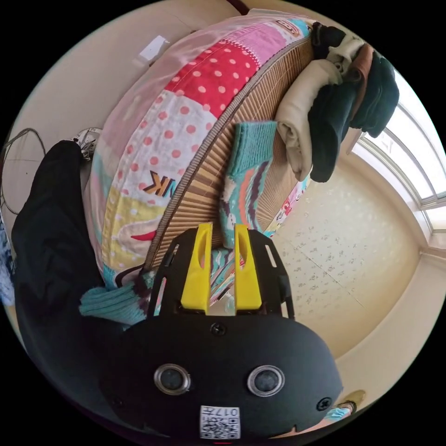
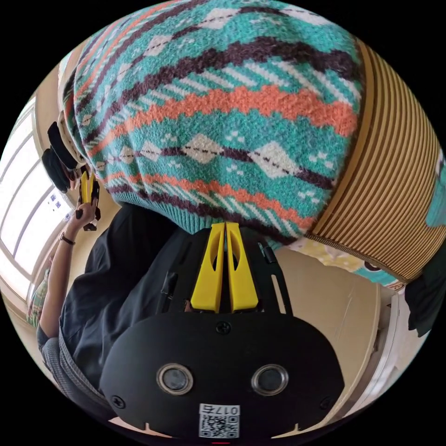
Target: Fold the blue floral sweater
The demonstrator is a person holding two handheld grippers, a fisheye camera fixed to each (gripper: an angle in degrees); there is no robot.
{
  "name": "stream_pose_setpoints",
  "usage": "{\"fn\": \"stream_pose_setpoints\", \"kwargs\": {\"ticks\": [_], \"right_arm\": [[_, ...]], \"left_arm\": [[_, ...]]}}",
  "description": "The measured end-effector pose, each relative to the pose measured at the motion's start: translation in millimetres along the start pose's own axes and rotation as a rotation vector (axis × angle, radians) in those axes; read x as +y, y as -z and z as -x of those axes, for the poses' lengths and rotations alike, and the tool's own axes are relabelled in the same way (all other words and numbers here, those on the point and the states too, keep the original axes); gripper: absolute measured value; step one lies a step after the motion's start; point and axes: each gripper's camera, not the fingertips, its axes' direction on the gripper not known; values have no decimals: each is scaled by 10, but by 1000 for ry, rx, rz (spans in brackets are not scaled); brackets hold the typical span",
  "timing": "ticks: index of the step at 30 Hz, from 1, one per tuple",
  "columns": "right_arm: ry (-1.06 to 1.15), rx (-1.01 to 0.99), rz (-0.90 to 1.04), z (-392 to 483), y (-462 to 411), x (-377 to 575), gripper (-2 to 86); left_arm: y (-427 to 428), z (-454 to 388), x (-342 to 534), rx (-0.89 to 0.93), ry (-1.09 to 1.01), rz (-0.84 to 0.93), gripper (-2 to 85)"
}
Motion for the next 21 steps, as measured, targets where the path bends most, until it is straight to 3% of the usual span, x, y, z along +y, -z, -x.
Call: {"fn": "stream_pose_setpoints", "kwargs": {"ticks": [6, 12, 17, 21], "right_arm": [[-96, -33, 11, -165, 269, 498, 3], [-148, -9, 41, -230, 518, 859, 4], [-180, -101, -29, -260, 906, 970, 4], [-195, -208, -80, -362, 1166, 1057, 4]], "left_arm": [[-177, 105, -268, 29, 18, 32, 106], [-192, 283, -377, 65, 179, 6, 47], [-5, -634, -296, 269, -141, -30, 40], [-388, -2123, 370, 24, -697, 173, 40]]}}
